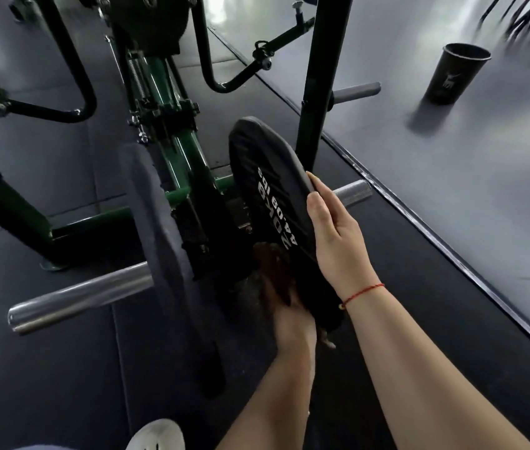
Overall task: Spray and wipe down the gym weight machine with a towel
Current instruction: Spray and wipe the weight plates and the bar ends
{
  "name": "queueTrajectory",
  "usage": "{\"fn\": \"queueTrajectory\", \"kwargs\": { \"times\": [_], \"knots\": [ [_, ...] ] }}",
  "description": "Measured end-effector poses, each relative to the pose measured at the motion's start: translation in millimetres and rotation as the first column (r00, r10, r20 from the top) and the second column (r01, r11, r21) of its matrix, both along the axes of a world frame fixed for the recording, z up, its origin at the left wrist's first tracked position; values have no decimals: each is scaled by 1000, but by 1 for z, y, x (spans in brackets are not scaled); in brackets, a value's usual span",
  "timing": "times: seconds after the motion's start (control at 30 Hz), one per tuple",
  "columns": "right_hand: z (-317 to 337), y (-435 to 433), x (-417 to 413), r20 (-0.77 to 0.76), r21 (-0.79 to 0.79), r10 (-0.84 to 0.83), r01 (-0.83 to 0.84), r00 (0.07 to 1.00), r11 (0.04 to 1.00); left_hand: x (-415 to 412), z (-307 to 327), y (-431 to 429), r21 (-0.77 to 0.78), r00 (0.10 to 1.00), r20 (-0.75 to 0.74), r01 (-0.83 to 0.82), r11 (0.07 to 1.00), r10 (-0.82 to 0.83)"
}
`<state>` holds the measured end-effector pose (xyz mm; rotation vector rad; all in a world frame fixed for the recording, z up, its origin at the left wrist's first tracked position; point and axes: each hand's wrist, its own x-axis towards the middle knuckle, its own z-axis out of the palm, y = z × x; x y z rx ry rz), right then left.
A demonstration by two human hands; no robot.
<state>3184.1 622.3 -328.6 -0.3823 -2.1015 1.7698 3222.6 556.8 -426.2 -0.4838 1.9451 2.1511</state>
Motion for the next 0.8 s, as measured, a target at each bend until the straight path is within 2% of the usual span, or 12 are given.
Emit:
{"fn": "queueTrajectory", "kwargs": {
  "times": [0.07, 0.13, 0.2, 0.23, 0.3, 0.33, 0.4, 0.47, 0.53, 0.63, 0.7, 0.8],
  "knots": [
    [-2, 0, -1, -2, 3, -11, 11, 1000, 1000, -11, -5, 5, 17, 998, 57, -15, 1000, 14],
    [-3, 0, -2, -1, 10, -26, 26, 1000, 1000, -25, -10, 9, 99, 975, 219, -70, 993, 47],
    [-2, -1, -3, 3, 18, -29, 29, 1000, 999, -38, -32, 8, 225, 939, 339, -132, 965, 50],
    [-2, -1, -3, 4, 22, -28, 28, 1000, 999, -40, -47, 9, 335, 922, 385, -187, 923, 47],
    [-1, -2, -4, -2, 38, -40, 40, 999, 998, -32, -52, 9, 444, 907, 417, -255, 859, 54],
    [-1, -2, -4, -6, 45, -47, 47, 999, 998, -21, -30, 4, 438, 912, 406, -244, 865, 52],
    [1, -1, -6, 3, 40, -55, 55, 998, 998, -6, 9, -2, 380, 949, 295, -222, 898, 110],
    [5, 0, -9, 25, 58, -56, 54, 998, 997, 9, 44, -6, 341, 981, 119, -188, 921, 156],
    [14, 2, -14, 56, 35, -36, 34, 998, 999, 20, 70, -6, 329, 983, -13, -167, 930, 181],
    [29, 4, -23, 121, -75, 43, -34, 992, 997, 31, 89, -5, 361, 972, -153, -112, 926, 177],
    [38, 5, -28, 158, -116, 84, -66, 984, 991, 31, 95, -5, 306, 954, -247, -91, 948, 171],
    [48, 7, -34, 200, -134, 26, 1, 979, 991, 17, 100, -5, 243, 932, -320, -90, 966, 168]
  ]
}}
